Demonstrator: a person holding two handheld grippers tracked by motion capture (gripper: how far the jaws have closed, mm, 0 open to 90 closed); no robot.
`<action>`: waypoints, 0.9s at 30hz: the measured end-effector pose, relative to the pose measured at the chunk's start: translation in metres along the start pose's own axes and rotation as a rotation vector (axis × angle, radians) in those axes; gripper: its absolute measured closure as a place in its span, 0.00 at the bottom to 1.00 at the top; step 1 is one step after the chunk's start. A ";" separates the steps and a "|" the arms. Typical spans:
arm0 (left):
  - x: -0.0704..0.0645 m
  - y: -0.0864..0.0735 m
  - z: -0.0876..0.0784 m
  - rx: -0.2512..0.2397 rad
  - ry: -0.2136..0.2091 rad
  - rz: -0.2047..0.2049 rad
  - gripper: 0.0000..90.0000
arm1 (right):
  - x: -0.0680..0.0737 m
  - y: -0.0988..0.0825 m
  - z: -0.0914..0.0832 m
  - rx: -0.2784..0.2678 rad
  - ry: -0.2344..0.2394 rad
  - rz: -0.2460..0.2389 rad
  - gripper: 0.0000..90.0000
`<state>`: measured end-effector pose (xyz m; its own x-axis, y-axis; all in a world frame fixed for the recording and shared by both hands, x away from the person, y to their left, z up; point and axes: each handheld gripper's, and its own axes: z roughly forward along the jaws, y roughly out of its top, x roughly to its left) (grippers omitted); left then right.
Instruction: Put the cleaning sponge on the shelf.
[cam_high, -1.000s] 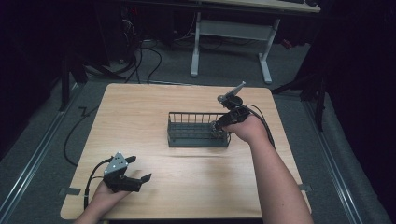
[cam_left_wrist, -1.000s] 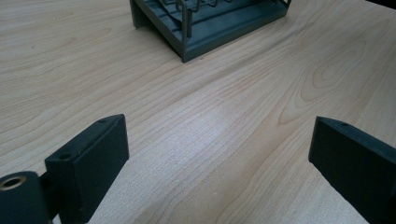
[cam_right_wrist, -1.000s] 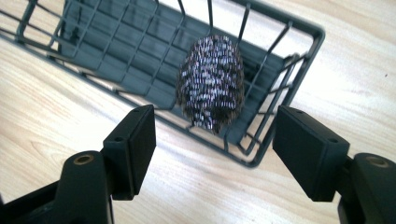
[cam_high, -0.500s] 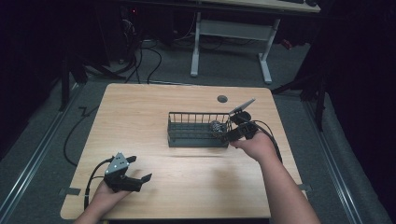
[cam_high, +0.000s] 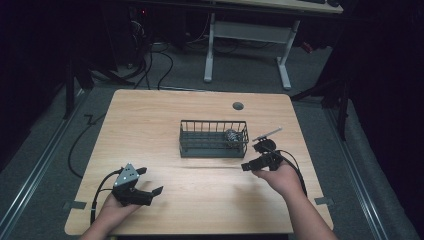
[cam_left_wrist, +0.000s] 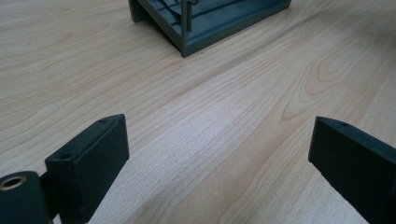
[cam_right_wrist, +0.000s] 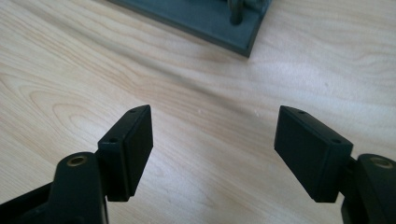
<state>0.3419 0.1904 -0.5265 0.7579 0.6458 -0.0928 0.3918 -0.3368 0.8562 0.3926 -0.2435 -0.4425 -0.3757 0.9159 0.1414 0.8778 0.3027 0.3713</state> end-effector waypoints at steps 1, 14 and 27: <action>0.000 0.000 0.000 0.001 0.000 0.000 0.06 | -0.001 -0.005 0.001 -0.017 0.003 -0.001 0.32; -0.003 -0.001 0.003 0.019 -0.007 0.016 0.06 | 0.006 -0.083 0.024 -0.299 -0.026 -0.074 0.32; -0.010 0.001 0.005 0.026 -0.007 0.034 0.06 | 0.023 -0.143 0.031 -0.576 -0.097 -0.094 0.26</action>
<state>0.3378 0.1802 -0.5275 0.7743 0.6292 -0.0674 0.3794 -0.3764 0.8452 0.2674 -0.2579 -0.5212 -0.3913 0.9202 0.0097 0.5288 0.2162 0.8207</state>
